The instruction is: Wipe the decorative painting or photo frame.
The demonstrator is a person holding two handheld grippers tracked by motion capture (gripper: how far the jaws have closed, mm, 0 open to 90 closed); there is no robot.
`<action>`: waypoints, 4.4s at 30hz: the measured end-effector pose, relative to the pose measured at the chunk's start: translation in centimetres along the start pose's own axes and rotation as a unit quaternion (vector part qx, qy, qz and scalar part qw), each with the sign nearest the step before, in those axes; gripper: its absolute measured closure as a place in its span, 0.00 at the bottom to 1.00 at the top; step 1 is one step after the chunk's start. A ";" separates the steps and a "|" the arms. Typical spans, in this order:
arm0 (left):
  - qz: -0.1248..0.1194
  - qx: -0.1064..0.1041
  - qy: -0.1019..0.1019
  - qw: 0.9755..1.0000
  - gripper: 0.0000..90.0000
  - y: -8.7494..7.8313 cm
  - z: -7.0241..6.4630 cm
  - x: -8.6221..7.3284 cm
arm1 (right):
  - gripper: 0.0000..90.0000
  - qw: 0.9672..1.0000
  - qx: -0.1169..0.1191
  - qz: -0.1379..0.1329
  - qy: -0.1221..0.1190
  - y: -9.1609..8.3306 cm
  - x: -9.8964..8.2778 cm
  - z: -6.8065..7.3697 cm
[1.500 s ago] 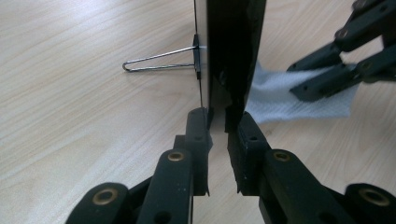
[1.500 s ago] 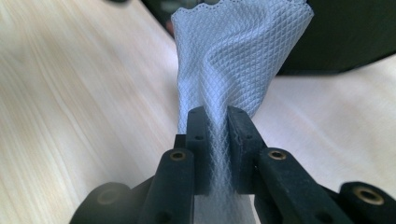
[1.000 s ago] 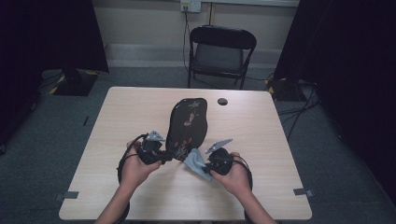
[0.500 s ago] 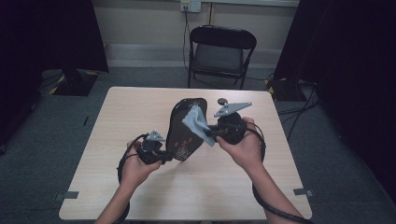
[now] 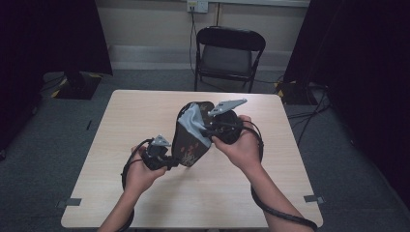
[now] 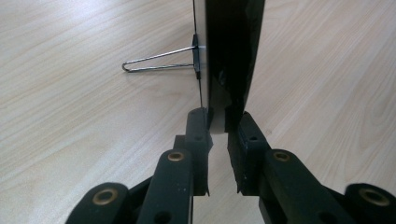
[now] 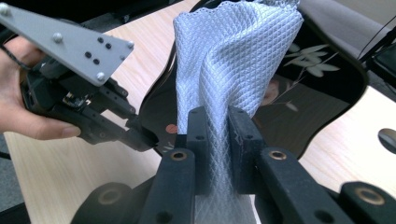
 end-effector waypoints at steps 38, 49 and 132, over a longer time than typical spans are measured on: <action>0.002 0.000 0.000 1.000 0.87 0.0 0.2 -0.1 | 0.90 0.996 0.037 0.071 0.038 7.1 -9.7 1.1; 0.002 0.001 -0.002 1.000 0.87 0.0 0.2 -0.1 | 0.90 0.991 0.044 0.118 0.053 9.3 -13.6 1.0; -0.029 0.012 -0.024 0.999 0.87 0.1 0.6 0.8 | 0.90 0.992 0.018 0.118 0.050 7.9 -14.1 0.0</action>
Point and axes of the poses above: each handheld gripper's, and its own axes: y roughly forward along the jaws, x roughly out of its top, z roughly to its left, the point moved 7 cm from there along y, roughly forward along the jaws, and after that the axes turned 8 degrees about x, right-handed, at the moved point
